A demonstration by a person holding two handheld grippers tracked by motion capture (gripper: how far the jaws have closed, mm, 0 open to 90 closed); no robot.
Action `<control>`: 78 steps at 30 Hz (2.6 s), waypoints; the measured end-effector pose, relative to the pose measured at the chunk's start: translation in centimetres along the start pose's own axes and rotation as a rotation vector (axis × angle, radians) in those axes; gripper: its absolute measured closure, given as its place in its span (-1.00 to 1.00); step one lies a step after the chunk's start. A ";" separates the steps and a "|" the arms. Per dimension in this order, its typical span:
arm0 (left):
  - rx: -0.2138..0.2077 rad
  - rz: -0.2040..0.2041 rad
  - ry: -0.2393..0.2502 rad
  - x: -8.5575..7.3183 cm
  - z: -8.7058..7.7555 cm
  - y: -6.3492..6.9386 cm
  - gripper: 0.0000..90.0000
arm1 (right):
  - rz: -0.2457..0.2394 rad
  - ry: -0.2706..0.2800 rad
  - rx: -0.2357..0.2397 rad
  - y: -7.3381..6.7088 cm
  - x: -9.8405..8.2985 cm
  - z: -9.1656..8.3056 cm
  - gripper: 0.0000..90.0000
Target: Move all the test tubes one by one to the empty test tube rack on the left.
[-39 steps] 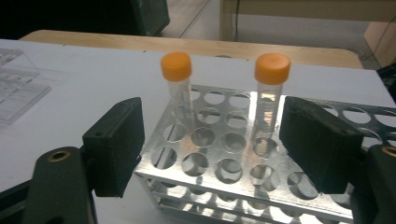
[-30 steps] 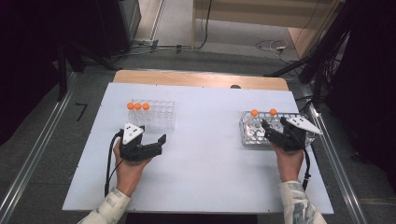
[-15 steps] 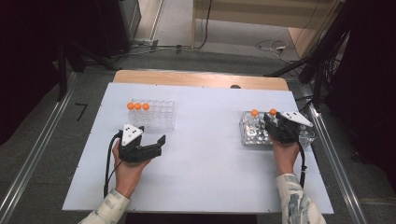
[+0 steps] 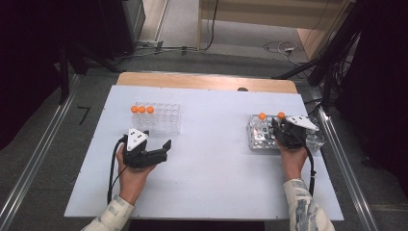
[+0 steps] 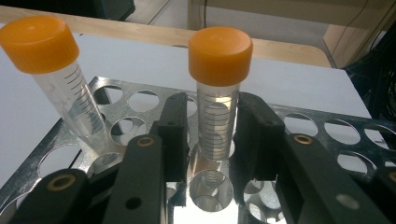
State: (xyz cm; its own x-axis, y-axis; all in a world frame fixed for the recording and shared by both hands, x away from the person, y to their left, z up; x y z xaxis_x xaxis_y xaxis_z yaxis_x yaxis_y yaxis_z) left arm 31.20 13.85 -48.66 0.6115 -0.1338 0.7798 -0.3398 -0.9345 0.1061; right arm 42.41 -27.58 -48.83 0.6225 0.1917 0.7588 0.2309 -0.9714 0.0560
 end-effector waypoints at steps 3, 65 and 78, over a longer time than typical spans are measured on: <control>-0.003 0.001 -0.004 -0.1 0.1 0.1 -0.66 | 0.001 0.001 0.013 0.0 0.0 0.0 0.47; -0.018 0.029 -0.009 0.0 0.6 1.0 -0.66 | -0.076 0.191 0.217 -5.3 0.8 -9.3 0.60; -0.042 0.048 -0.003 0.1 0.4 1.6 -0.66 | -0.194 0.133 0.312 -10.9 -0.5 -8.2 0.60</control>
State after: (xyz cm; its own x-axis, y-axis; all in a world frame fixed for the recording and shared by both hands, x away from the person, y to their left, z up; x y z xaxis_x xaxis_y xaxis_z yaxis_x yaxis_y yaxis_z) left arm 31.03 12.19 -48.69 0.5961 -0.1791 0.7827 -0.3983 -0.9124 0.0945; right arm 33.46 -18.24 -44.57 0.4474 0.3279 0.8320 0.5636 -0.8258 0.0223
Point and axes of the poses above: each handheld gripper's, and its own axes: z roughly forward along the jaws, x roughly out of its top, y roughly to its right, the point moved 6 cm from there along z, roughly forward along the jaws, and after that the axes turned 13 degrees about -y, right-handed, at the moved point
